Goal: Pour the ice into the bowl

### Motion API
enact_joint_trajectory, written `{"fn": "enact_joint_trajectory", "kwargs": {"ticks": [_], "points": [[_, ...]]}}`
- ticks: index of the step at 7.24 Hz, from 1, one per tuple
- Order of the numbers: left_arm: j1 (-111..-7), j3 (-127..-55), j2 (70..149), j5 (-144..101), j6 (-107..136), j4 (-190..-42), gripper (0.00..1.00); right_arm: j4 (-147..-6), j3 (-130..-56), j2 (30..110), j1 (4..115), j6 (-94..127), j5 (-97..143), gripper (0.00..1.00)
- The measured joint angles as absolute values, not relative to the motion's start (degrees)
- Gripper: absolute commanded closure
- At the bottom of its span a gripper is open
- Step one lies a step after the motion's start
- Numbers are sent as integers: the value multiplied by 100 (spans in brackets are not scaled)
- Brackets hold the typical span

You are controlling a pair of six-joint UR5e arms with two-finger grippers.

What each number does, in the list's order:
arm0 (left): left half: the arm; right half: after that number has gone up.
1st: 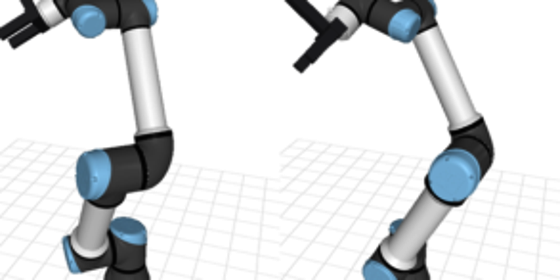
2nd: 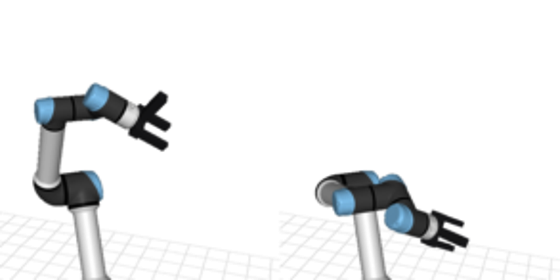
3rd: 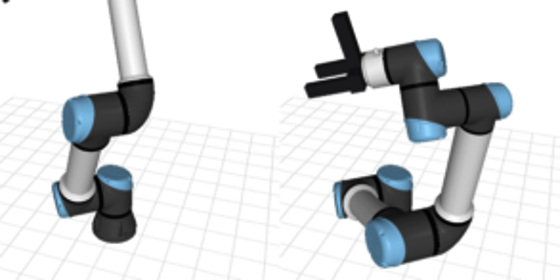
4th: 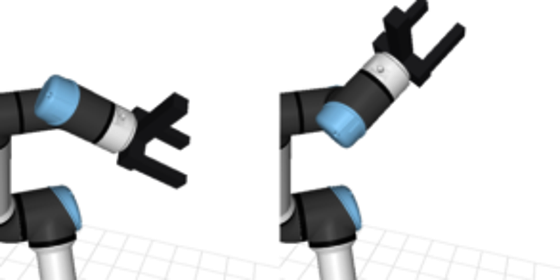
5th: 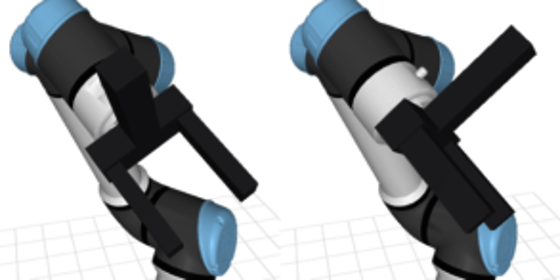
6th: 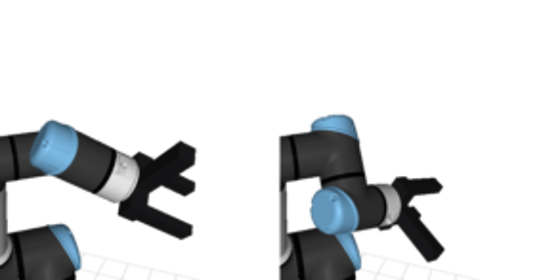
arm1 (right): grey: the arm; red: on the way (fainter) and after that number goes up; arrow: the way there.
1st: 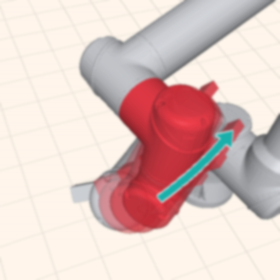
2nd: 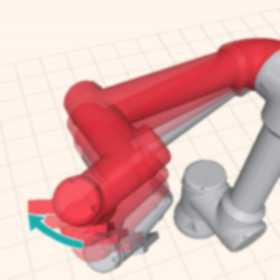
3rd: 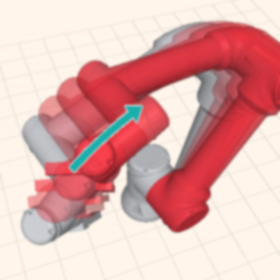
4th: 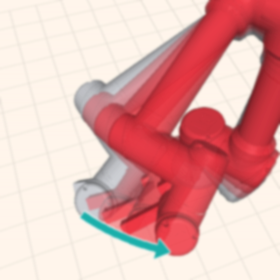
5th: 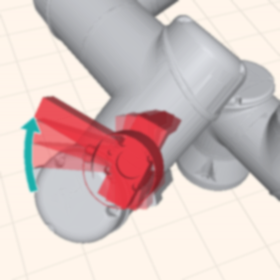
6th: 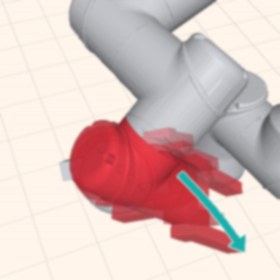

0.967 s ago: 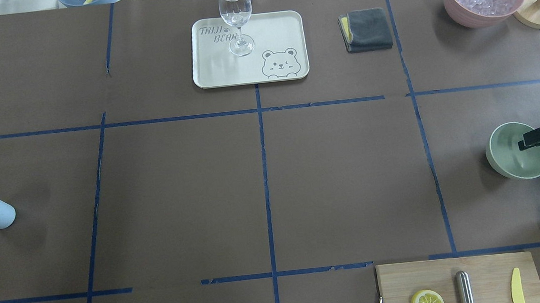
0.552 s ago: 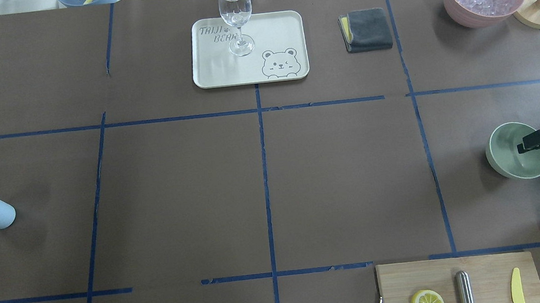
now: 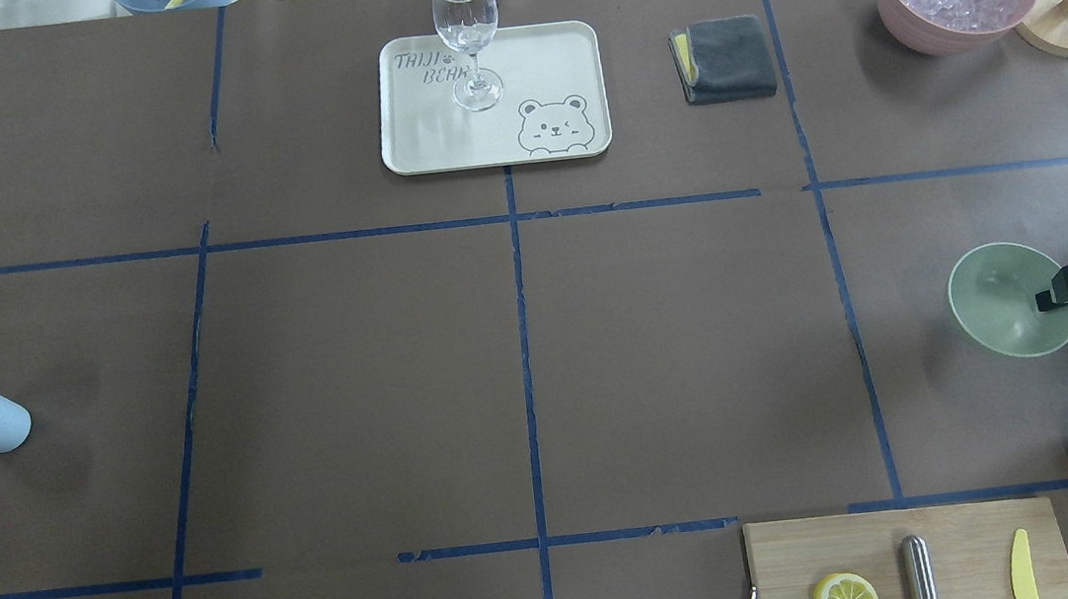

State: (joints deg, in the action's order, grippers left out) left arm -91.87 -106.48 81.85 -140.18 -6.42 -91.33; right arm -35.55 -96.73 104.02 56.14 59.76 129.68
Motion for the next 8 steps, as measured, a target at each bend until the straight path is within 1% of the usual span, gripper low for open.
{"fn": "enact_joint_trajectory", "kwargs": {"ticks": [2,3,5,6,8], "points": [[-9176,-10619,8186,-14019,-642,-9513,0,-3576,-10304,10199,5559,7070,13047,100],[-9162,-10615,8188,-14021,-642,-9765,0,-3594,-10435,9918,5393,7622,12967,100],[-9113,-10595,8194,-14144,-644,-10305,0,-3647,-10521,9321,4726,8533,12411,100],[-9078,-10557,8195,-14265,-637,-10670,0,-3817,-10534,8929,4342,8945,12028,100],[-8925,-10396,8190,-14521,-413,-11536,0,-4843,-10541,7840,3566,9550,11196,100]]}}
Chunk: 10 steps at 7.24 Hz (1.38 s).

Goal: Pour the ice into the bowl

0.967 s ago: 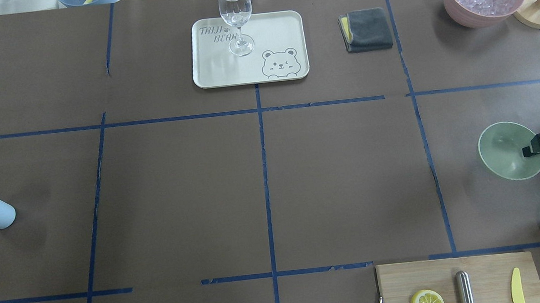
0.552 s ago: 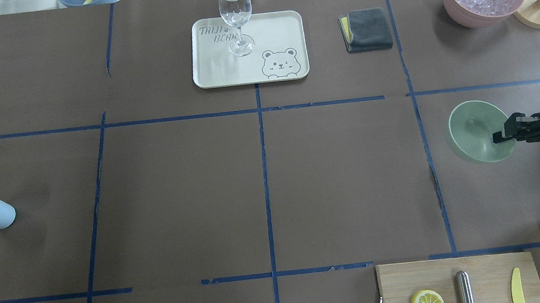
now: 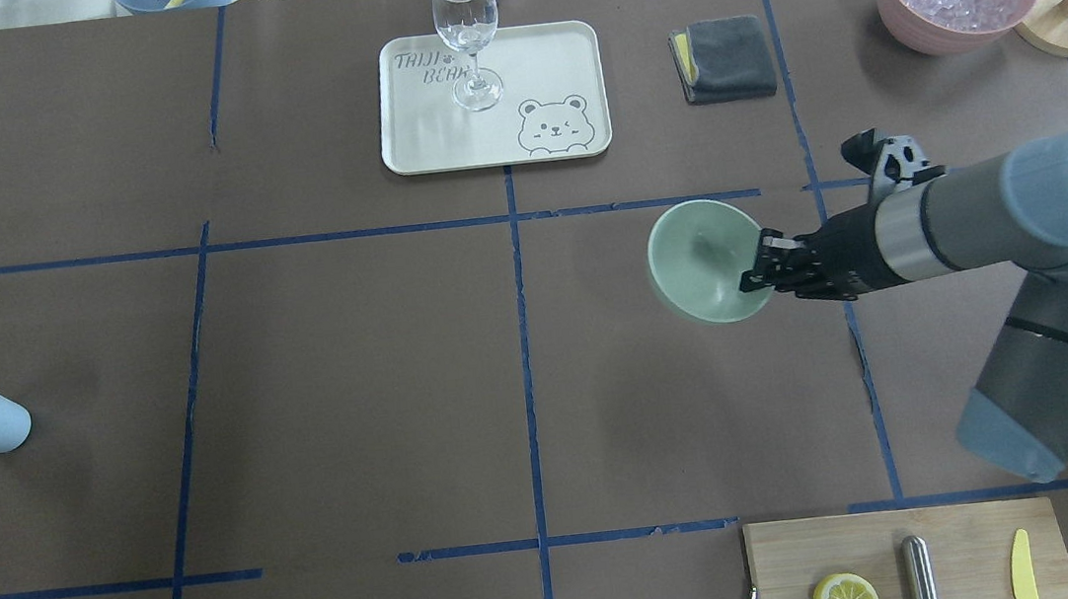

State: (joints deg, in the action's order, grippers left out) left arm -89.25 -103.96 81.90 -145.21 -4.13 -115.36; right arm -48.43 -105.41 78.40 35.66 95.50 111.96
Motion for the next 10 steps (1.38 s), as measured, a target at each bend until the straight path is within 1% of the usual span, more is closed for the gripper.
{"fn": "enact_joint_trajectory", "kwargs": {"ticks": [1,3,4,5,7,9,10], "points": [[-8813,-10309,8187,-14453,-63,-11988,0,-5416,-10521,7305,3113,9779,10705,100],[-8463,-10018,8076,-14009,1424,-13460,0,-6771,-10334,6048,2401,10206,9887,100],[-8092,-9942,7898,-13555,2260,-14316,0,-7083,-10067,5557,2221,10456,9625,100],[-7667,-9912,7664,-13020,2987,-15118,0,-7208,-9651,5111,2130,10654,9467,100],[-6962,-9930,7112,-12043,3976,-16474,0,-7274,-8799,4453,2047,10782,9241,100],[-6611,-9991,6710,-11375,4385,-17092,0,-7281,-8351,4199,1978,10845,9123,100],[-6453,-10005,6643,-11210,4589,-17195,0,-7282,-8198,4111,1966,10895,9101,80]]}}
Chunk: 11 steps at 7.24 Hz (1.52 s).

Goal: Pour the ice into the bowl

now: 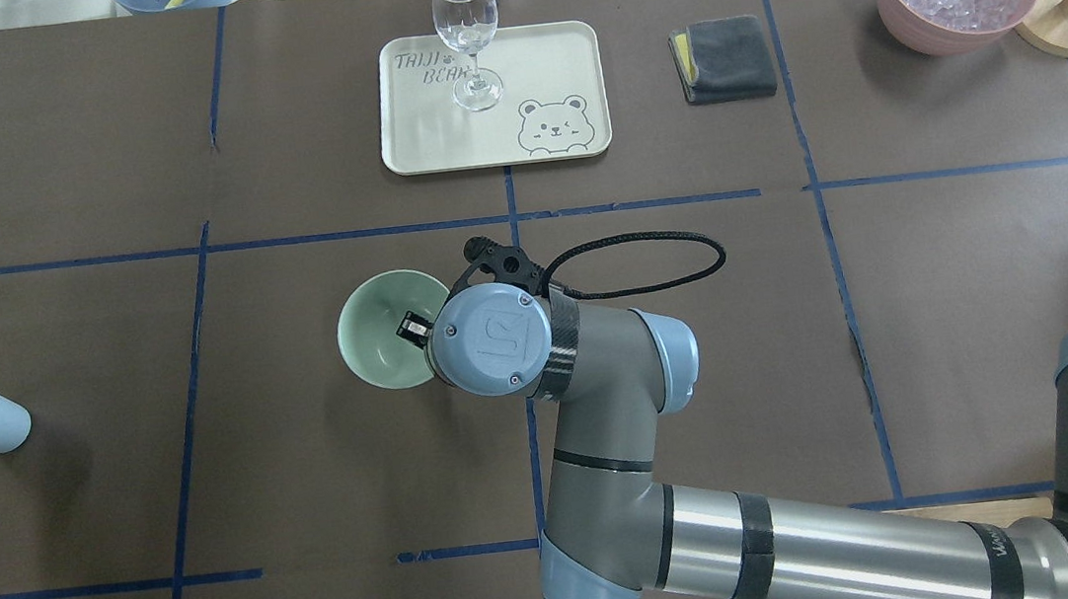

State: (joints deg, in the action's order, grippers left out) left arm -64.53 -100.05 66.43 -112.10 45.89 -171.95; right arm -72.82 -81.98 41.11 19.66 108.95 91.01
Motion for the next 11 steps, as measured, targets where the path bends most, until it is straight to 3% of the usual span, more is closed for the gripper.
{"fn": "enact_joint_trajectory", "kwargs": {"ticks": [1,5,11], "points": [[-6283,-10014,6617,-11101,4818,-17263,0,-7294,-8121,4067,1964,10922,9092,1],[-4935,-10064,6319,-9318,5296,-17570,0,-7298,-8328,4044,2040,10905,9098,0],[-2999,-10057,5680,-7200,6460,-18081,0,-7239,-9734,4878,2975,10835,9972,0]]}}
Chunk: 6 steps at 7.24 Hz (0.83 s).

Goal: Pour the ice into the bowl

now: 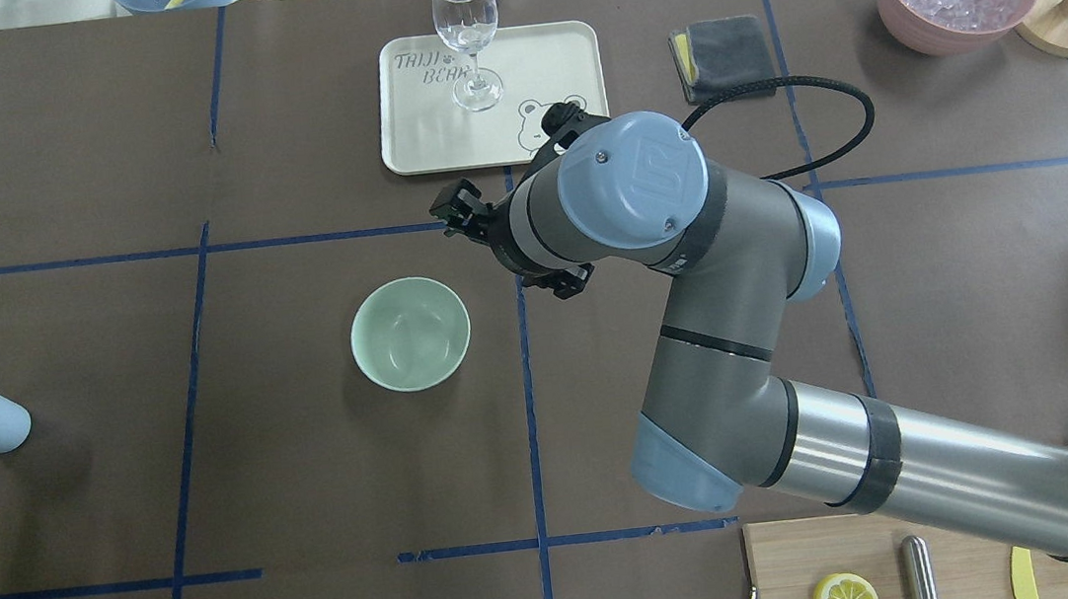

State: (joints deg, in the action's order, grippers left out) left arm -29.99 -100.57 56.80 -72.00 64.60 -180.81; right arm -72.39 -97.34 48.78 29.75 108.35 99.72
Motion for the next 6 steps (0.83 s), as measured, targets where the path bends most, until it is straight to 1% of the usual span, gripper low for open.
{"fn": "enact_joint_trajectory", "kwargs": {"ticks": [4,6], "points": [[-991,-9971,5591,-4813,7678,-17528,0,-7075,-9849,5017,3087,10682,10021,0],[-227,-9961,5684,-3843,8214,-16821,0,-7049,-9867,5048,3119,10633,10027,0]]}}
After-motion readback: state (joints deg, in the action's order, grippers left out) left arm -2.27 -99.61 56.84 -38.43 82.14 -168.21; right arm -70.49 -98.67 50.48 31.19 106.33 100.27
